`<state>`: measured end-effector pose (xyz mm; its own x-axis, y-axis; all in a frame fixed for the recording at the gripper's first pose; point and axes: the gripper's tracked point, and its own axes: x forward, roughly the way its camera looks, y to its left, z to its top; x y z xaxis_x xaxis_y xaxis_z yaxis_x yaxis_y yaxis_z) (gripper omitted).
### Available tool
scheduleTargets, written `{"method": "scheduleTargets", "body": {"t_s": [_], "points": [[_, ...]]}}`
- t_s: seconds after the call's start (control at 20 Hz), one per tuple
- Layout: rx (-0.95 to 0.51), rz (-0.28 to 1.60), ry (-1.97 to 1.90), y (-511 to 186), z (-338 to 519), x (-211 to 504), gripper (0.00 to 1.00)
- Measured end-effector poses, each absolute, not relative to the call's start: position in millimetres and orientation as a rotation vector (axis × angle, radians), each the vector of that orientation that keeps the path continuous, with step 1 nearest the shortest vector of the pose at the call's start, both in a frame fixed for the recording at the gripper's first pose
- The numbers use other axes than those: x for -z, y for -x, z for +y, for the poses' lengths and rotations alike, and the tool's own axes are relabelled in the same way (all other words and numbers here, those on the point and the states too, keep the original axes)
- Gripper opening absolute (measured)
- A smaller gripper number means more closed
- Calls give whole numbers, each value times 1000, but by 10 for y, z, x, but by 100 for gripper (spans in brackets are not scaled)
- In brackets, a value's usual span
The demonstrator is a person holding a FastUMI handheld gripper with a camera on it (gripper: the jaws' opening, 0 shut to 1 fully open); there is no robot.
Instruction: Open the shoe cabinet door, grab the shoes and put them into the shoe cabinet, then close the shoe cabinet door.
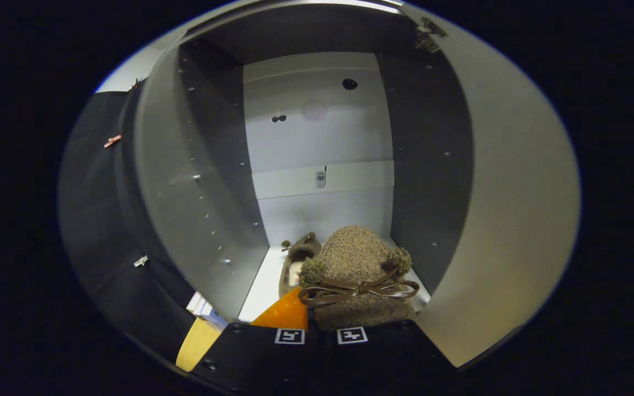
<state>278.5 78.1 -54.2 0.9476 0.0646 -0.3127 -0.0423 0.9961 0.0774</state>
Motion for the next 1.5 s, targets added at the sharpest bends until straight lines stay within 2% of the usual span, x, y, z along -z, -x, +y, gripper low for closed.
{"method": "scheduleTargets", "body": {"t_s": [0.2, 0.55, 0.8, 1.15, 1.2, 1.25, 1.5], "points": [[-27, 374, -36, -3515, 684, 758, 6], [-8, 427, -44, -4387, 597, 1225, 6], [6, 479, -17, -4626, 566, 1578, 6], [39, 551, 13, -4607, 484, 1819, 10], [49, 549, 16, -4632, 469, 1823, 14], [38, 553, 10, -4623, 495, 1829, 14], [22, 568, 20, -4434, 528, 1745, 51]]}}
